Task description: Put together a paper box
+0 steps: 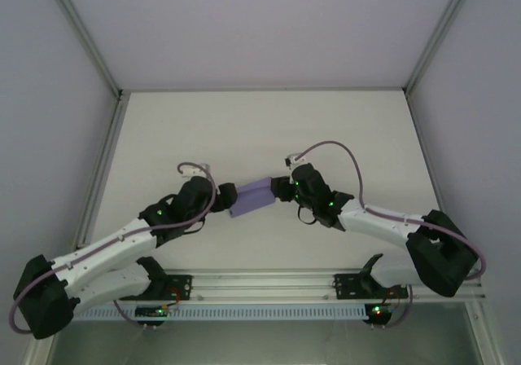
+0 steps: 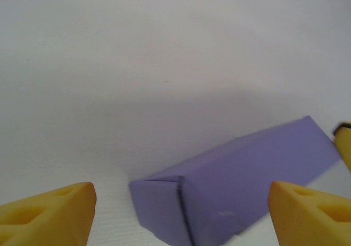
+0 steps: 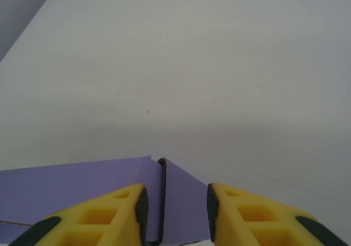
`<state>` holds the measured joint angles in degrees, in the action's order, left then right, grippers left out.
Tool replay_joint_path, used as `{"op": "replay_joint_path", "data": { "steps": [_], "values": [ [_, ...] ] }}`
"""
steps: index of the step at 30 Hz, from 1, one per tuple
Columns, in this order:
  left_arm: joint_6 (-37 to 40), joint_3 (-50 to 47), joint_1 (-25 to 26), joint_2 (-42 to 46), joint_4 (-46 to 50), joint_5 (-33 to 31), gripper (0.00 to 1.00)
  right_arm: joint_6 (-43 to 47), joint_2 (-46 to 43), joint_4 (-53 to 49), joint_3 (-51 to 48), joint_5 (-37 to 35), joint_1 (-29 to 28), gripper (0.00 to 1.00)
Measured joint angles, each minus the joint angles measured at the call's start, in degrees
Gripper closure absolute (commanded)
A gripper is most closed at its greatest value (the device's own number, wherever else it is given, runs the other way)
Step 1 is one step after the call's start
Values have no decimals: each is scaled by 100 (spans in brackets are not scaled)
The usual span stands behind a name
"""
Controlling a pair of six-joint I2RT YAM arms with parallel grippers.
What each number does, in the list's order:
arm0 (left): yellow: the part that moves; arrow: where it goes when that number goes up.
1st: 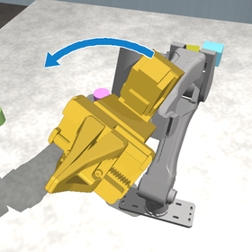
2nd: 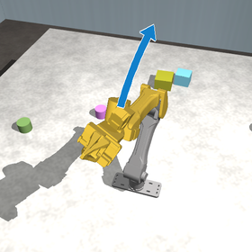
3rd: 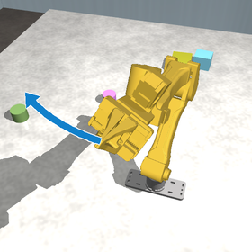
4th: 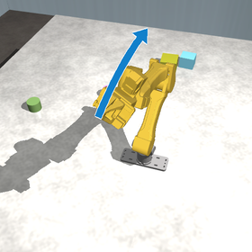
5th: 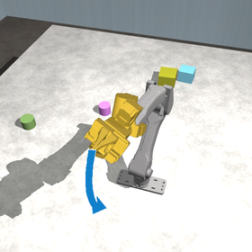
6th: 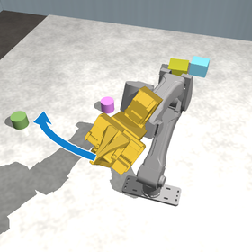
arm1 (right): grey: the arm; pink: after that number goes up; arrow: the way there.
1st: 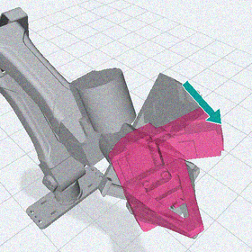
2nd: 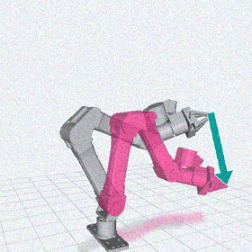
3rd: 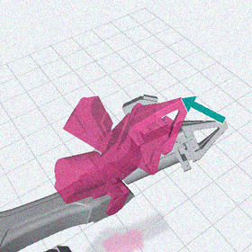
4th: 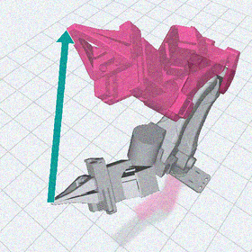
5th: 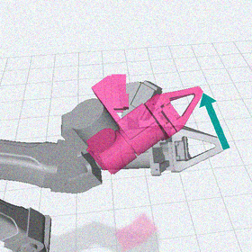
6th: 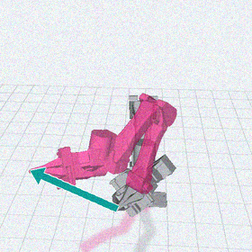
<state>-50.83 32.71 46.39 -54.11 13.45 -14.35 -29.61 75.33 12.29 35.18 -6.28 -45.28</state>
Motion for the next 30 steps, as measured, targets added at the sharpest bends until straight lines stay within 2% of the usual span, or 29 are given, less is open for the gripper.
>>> {"op": "replay_joint_path", "data": {
  "steps": [4,10,19,21,24,30],
  "values": [
    [-181,-247,-219,2,-164,476,26,-2,15,9,0,-35,-31,64],
    [-332,-645,-247,225,-702,732,37,-2,37,22,0,-37,-39,64],
    [-688,-1908,-568,245,-3025,1274,59,-122,160,103,0,59,-68,64],
    [-717,-2013,-590,142,-3377,1342,59,-151,177,116,0,70,-68,64],
    [-734,-2194,-623,-13,-3877,1379,68,-168,195,146,-9,72,-68,64],
    [-651,-2413,-693,-444,-4758,1325,95,-168,210,289,-85,79,-57,64]
  ]
}}
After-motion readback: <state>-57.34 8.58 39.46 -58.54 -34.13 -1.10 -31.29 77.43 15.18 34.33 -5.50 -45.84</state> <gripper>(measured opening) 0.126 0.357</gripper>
